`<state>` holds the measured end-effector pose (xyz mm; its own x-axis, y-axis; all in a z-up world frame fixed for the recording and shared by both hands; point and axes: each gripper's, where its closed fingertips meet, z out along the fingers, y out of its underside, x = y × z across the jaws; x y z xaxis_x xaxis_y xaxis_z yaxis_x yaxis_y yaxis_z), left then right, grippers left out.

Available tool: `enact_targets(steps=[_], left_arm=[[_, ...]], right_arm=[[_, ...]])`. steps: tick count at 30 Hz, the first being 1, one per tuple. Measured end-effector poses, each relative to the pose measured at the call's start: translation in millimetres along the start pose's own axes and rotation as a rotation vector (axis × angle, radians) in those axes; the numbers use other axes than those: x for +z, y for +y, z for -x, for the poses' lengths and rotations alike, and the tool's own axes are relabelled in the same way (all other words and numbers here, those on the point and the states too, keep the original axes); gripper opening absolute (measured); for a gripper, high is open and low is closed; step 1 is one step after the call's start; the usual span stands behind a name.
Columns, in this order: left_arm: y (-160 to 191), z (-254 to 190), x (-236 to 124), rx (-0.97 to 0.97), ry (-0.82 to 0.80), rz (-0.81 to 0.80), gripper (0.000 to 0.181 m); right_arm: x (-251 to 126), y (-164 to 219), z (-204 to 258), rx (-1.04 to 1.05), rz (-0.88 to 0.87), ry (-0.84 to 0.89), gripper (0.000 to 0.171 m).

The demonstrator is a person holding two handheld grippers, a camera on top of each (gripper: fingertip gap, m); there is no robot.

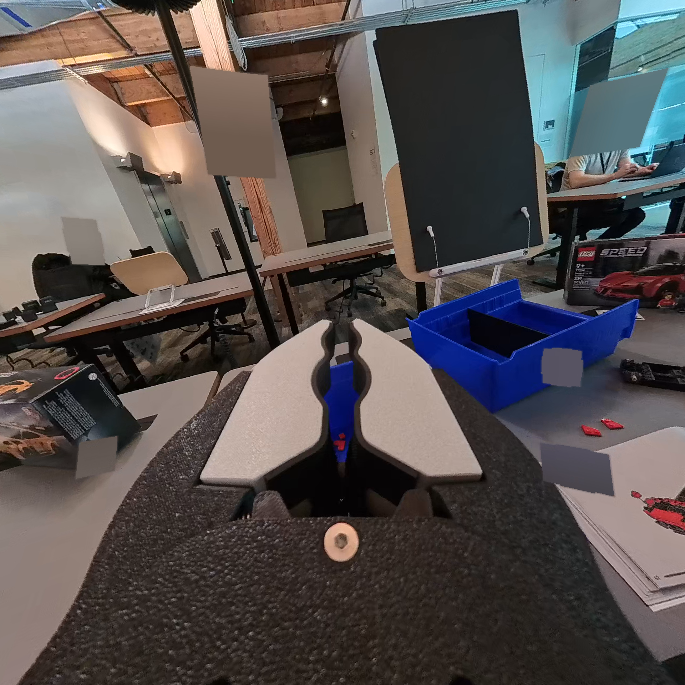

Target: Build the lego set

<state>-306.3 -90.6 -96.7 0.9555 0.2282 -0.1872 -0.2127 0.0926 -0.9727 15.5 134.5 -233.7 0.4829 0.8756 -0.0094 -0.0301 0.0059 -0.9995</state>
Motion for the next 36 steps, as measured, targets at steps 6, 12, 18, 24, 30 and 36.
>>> enact_targets(steps=[6, 12, 18, 24, 30, 36], left_arm=[[-1, 0, -1, 0.005, -0.002, -0.006, 0.006], [-1, 0, -1, 0.014, -0.003, -0.008, 0.006], [-2, 1, -2, 0.02, -0.006, -0.01, 0.006], [-4, 3, -5, 0.027, -0.01, -0.014, 0.007], [-10, 8, -12, 0.02, -0.014, -0.049, 0.007], [-15, 16, -21, 0.009, -0.03, -0.072, 0.007]], right_arm=[[0, 1, -1, 0.003, 0.008, 0.003, 0.008], [2, 6, 0, 0.002, 0.032, 0.001, 0.01], [4, 14, 1, 0.007, 0.073, -0.008, 0.013], [9, 30, 11, 0.051, 0.166, -0.087, 0.022], [11, 86, 45, -0.154, 0.837, -0.338, 0.031], [54, 114, 60, -0.248, 1.13, -0.477, 0.026]])
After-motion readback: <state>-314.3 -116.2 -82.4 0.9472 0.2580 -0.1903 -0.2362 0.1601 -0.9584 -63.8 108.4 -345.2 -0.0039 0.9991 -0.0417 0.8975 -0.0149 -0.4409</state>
